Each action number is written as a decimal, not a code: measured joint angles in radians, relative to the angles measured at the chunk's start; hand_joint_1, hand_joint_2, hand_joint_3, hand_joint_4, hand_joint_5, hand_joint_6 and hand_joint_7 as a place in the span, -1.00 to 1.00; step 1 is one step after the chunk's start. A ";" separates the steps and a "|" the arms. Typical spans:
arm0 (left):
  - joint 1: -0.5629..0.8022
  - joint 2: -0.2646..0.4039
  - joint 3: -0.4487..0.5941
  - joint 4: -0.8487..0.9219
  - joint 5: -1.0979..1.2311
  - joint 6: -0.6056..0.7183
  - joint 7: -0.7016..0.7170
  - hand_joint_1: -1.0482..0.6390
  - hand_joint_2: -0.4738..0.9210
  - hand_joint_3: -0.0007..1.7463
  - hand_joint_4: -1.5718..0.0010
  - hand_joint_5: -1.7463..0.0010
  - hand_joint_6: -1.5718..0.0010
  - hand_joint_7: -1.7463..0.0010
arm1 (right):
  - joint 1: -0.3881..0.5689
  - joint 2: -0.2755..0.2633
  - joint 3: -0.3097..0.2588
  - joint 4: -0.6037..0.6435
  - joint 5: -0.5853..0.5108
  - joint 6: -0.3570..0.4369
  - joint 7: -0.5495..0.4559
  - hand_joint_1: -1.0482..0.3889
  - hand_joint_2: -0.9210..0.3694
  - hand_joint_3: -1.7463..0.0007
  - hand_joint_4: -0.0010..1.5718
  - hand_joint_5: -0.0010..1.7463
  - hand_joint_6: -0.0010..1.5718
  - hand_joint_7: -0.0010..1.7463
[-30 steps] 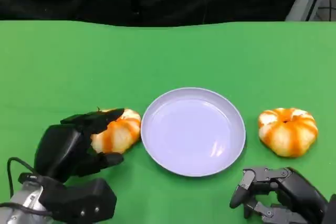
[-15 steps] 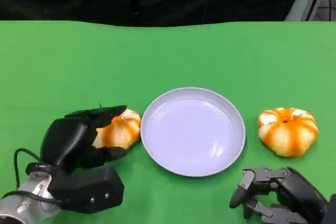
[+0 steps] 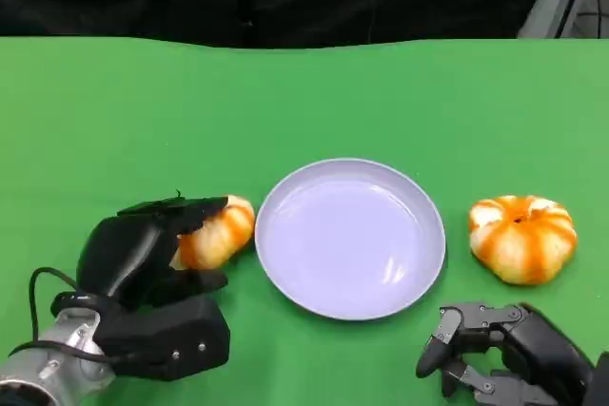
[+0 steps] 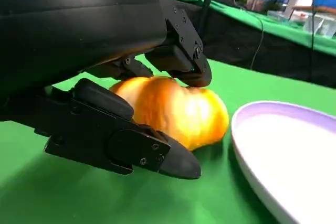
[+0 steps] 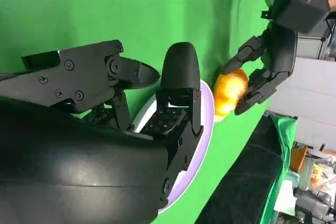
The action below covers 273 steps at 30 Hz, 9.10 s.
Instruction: Grasp the bread from the table and place it into the plate.
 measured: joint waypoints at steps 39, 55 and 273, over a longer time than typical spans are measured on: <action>-0.033 -0.006 -0.036 0.047 -0.044 0.018 -0.081 0.24 0.91 -1.00 0.21 0.98 0.14 0.99 | 0.002 0.000 0.000 0.000 -0.008 -0.007 -0.006 0.44 -1.00 0.47 -0.09 0.75 0.03 0.20; -0.032 -0.016 -0.027 0.035 -0.044 0.027 -0.007 0.20 0.89 -0.98 0.38 -0.93 0.23 -0.57 | 0.000 0.001 0.000 0.019 -0.008 -0.007 -0.006 0.43 -1.00 0.48 -0.08 0.74 0.05 0.20; -0.190 -0.249 -0.015 -0.060 -0.168 0.016 -0.439 -0.79 1.00 -0.18 0.34 1.00 0.44 1.00 | -0.009 0.017 0.046 0.016 -0.072 -0.019 -0.051 0.41 -0.94 0.41 -0.08 0.80 0.02 0.27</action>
